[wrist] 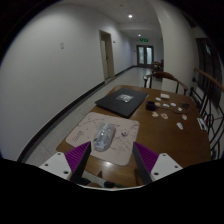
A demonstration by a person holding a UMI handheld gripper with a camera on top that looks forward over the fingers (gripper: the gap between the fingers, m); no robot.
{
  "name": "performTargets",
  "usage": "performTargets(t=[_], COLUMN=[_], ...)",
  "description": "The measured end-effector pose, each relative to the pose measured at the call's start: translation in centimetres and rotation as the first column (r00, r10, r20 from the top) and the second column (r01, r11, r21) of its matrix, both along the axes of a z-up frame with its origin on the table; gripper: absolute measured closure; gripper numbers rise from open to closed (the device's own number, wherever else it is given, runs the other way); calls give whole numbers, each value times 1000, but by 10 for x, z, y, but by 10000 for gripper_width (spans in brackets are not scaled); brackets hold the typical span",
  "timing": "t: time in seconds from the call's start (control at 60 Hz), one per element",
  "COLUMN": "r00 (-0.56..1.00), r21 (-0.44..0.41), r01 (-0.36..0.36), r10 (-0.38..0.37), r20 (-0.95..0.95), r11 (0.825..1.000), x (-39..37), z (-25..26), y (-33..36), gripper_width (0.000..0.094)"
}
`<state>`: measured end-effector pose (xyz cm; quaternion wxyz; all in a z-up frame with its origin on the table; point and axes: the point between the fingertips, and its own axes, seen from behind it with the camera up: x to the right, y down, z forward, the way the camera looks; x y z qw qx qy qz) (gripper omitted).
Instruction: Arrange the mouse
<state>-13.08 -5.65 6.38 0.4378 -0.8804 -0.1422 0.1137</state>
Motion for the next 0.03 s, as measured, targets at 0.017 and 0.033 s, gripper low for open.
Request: performTargets(t=[0.017,0.033], r00=[1000,1000], r21=[0,0], r01=[3,5], r10=[-3,-5], r20=[-8,-15], r11=[1000,1000], x=[6,13], z=[2,4], y=[-4,-9], gripper_width=[82,82])
